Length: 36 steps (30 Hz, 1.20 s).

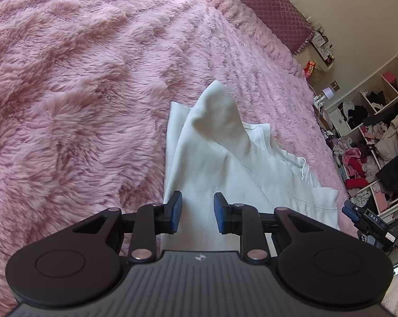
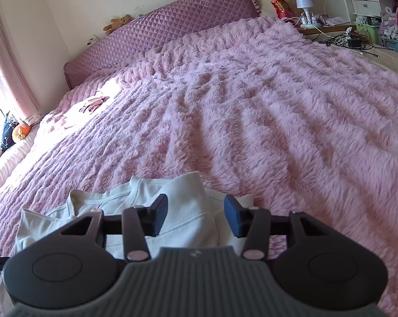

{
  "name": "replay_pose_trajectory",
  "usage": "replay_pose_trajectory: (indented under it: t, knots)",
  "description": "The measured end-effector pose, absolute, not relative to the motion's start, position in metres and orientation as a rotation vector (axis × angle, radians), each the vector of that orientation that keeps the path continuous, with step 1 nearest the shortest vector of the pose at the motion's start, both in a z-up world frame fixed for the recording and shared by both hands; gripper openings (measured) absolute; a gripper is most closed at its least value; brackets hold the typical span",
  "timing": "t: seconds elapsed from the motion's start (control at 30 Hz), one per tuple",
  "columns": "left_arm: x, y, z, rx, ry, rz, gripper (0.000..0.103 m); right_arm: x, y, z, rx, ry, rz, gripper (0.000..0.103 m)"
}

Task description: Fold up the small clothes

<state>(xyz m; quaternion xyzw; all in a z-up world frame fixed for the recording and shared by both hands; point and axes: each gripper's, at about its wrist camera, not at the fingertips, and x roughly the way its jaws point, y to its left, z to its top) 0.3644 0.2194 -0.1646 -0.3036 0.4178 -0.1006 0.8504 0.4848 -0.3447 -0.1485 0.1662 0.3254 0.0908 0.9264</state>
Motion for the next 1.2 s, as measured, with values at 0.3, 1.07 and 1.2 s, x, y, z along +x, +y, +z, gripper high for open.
replay_pose_trajectory:
  t: [0.3, 1.07, 1.2]
  knots:
    - [0.368, 0.224, -0.175, -0.636, 0.873, -0.247, 0.031, 0.52, -0.322, -0.169, 0.28, 0.688, 0.207, 0.003]
    - [0.255, 0.23, -0.142, -0.569, 0.779, -0.345, 0.031, 0.326, -0.383, -0.142, 0.296, 0.798, 0.326, 0.037]
    - [0.243, 0.235, -0.148, -0.551, 0.804, -0.315, 0.031, 0.304, -0.388, -0.16, 0.289, 0.825, 0.289, 0.038]
